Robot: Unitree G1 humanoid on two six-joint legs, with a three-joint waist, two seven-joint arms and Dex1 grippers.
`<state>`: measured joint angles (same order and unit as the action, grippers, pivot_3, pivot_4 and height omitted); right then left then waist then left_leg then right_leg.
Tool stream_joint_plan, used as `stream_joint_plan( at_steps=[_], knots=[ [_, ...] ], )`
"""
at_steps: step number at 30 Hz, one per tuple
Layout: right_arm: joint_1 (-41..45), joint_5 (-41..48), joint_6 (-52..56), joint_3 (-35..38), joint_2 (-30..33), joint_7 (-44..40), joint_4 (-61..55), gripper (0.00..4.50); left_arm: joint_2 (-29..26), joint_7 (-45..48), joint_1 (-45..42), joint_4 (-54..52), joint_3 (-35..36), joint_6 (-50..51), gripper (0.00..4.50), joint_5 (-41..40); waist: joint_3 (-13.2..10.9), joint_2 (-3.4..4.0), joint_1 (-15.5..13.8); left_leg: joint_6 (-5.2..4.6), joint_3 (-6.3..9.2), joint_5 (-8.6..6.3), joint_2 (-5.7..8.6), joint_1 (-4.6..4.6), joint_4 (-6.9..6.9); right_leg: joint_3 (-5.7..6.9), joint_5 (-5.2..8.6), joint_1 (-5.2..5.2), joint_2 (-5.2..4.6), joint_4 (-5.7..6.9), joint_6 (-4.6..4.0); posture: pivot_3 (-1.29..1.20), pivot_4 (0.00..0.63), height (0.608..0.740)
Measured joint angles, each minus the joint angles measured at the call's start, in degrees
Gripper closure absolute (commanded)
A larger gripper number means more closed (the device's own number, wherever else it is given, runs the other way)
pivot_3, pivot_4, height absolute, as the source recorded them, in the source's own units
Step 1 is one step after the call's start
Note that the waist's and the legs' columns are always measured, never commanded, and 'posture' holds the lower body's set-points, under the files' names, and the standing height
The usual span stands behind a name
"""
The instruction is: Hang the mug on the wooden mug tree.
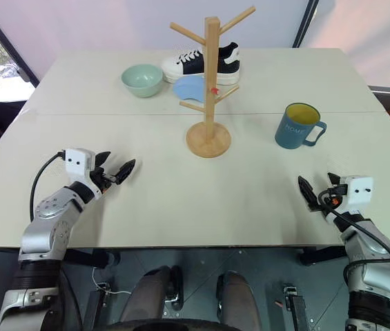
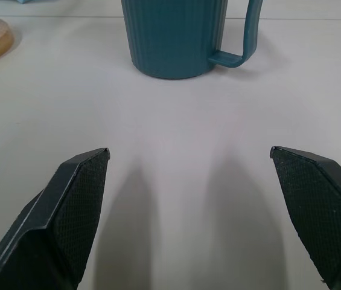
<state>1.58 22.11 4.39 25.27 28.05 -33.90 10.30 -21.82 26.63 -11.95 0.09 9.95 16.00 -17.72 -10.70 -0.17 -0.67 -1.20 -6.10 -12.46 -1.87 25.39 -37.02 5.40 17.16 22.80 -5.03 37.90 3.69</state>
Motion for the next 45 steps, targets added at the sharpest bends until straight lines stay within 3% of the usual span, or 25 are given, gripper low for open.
stream_joint_plan(
  at_steps=[10,19,26,45],
  knots=[
    [2.63,-1.15,0.05,-1.29,0.05,1.09,0.79,0.07,-0.10,0.63,1.40,-4.22,-0.07,2.20,0.00,-1.64,0.00,0.00,0.14,0.00,0.00,0.01,-0.01,0.00,0.02,0.00,0.00,0.01,0.00,0.00,0.00,0.00,0.150,0.730],
    [7.96,-3.98,-0.06,-2.61,0.00,6.90,1.74,0.07,-1.24,13.00,3.38,-14.48,-7.91,1.66,0.00,-5.51,0.00,0.02,0.15,0.07,-0.01,-0.02,0.00,0.00,0.00,0.00,0.00,-0.01,0.00,0.00,-0.02,0.00,0.150,0.730],
    [16.10,-8.44,-2.24,-3.15,-0.28,15.56,10.15,0.07,-2.22,19.08,-1.04,-21.23,-17.33,4.47,0.00,-6.71,0.01,0.07,0.36,-0.01,-0.02,0.04,0.00,-0.02,0.00,0.00,0.00,-0.02,0.08,0.04,-0.02,0.00,0.150,0.730],
    [31.57,-12.67,-13.32,-5.32,2.37,17.38,38.47,0.07,-2.78,19.11,-2.19,-21.65,-18.32,4.98,0.00,-6.53,0.00,0.06,1.44,0.25,-0.06,0.30,-0.04,-0.06,-0.13,-0.08,-0.01,-0.05,0.27,0.17,0.02,0.00,0.150,0.730]
  ],
)
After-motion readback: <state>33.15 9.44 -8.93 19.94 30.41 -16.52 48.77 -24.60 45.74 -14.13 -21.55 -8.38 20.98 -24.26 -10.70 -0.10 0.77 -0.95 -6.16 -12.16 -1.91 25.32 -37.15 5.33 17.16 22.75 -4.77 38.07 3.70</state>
